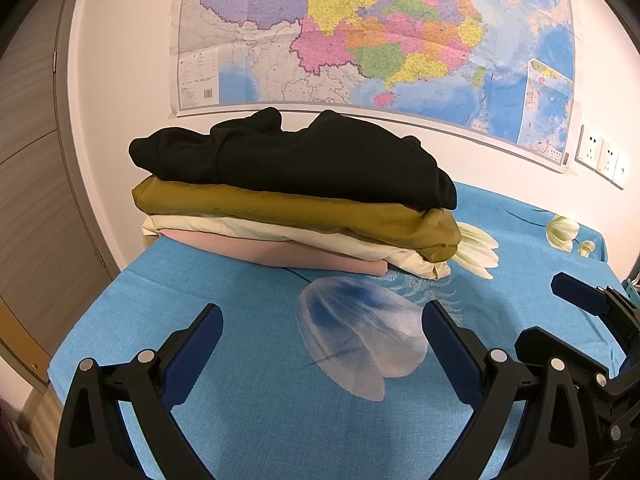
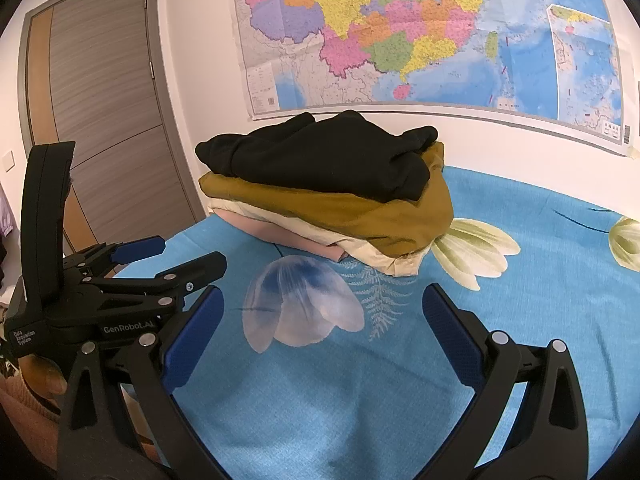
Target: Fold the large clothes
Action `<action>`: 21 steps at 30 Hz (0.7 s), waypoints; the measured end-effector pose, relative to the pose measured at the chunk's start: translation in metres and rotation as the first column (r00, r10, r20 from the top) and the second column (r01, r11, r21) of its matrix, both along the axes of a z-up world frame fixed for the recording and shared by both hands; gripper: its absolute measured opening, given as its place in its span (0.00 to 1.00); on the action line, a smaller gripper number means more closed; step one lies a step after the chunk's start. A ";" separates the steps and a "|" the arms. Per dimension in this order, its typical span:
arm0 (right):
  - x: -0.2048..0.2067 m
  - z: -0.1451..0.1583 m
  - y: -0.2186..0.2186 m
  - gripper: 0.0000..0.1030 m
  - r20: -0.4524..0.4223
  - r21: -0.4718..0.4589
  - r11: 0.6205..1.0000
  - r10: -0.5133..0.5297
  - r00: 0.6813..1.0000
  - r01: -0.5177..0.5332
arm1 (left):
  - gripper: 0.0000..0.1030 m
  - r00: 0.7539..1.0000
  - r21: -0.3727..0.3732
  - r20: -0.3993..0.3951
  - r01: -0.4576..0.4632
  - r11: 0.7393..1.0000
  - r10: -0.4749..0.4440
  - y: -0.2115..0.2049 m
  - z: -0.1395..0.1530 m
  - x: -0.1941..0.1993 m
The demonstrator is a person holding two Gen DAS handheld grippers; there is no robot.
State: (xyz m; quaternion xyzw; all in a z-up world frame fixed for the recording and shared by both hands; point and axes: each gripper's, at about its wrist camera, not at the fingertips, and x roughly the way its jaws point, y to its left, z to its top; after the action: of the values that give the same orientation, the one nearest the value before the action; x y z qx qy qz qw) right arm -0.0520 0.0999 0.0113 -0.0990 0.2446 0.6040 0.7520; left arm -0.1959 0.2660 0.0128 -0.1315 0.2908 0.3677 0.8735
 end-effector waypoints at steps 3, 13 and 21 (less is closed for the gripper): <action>0.001 0.000 0.000 0.95 0.000 0.001 1.000 0.000 1.000 0.000 | 0.93 1.000 0.000 -0.001 0.000 1.000 0.000 0.000 0.000 0.000; 0.001 0.000 0.000 0.95 -0.001 0.001 1.000 0.000 1.000 0.000 | 0.93 1.000 0.000 0.000 -0.002 1.000 0.002 -0.001 0.000 0.000; 0.001 0.000 0.001 0.95 0.000 0.002 1.000 -0.001 1.000 0.001 | 0.93 1.000 0.001 0.000 -0.002 1.000 0.002 -0.001 0.000 0.000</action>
State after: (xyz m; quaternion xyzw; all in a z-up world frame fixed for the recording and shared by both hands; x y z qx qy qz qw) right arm -0.0514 0.1006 0.0116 -0.0980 0.2439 0.6040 0.7524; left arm -0.1964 0.2650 0.0127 -0.1311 0.2906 0.3690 0.8731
